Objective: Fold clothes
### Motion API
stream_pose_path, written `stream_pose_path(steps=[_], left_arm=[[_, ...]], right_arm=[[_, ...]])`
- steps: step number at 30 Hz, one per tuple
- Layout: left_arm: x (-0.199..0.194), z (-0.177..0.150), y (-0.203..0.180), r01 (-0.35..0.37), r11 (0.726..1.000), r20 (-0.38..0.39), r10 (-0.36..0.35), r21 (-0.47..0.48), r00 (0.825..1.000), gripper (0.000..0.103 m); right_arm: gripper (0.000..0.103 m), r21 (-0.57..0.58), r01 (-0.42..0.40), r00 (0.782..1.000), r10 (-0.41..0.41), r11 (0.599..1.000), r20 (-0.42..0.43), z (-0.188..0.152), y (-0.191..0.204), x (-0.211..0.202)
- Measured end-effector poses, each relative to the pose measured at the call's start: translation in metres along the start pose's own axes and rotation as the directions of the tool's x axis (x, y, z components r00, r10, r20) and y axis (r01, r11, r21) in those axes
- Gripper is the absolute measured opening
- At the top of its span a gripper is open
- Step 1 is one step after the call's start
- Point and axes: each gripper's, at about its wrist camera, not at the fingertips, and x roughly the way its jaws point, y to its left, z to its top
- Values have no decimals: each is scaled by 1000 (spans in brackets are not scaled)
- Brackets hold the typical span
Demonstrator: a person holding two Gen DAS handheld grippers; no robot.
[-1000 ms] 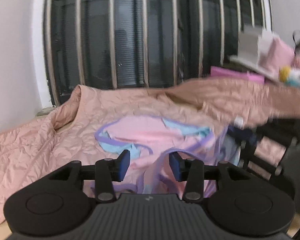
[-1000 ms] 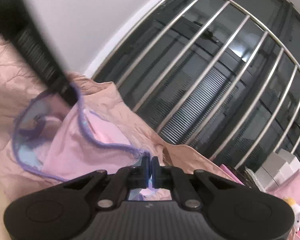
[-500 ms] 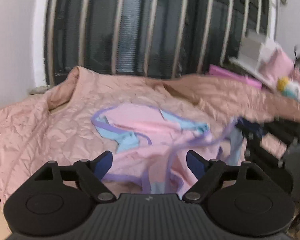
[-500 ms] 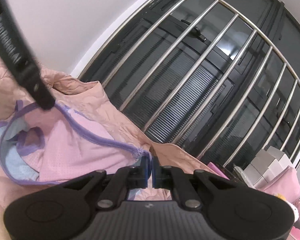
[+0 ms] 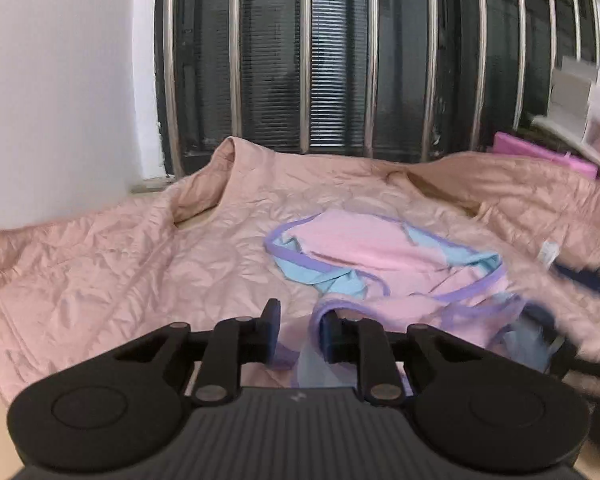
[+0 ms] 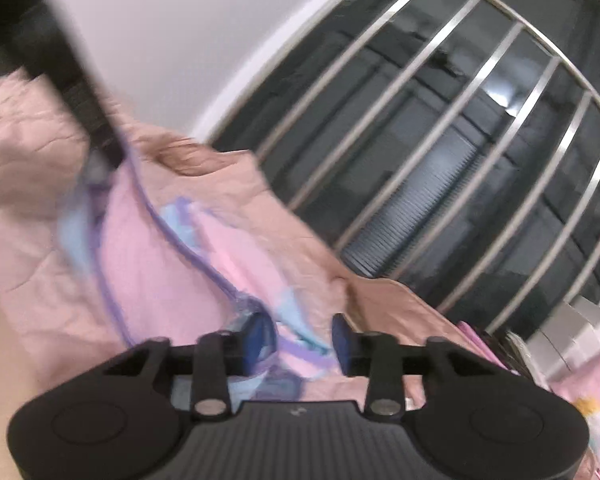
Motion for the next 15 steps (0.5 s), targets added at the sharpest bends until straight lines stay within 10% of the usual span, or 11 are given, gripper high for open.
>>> stream_pose_path(steps=[15], left_arm=[[-15,9,2,15,999,61,-13,-28,998,21]], right_arm=[[44,-171,-84,996,78,982,-38,-6,30,1]])
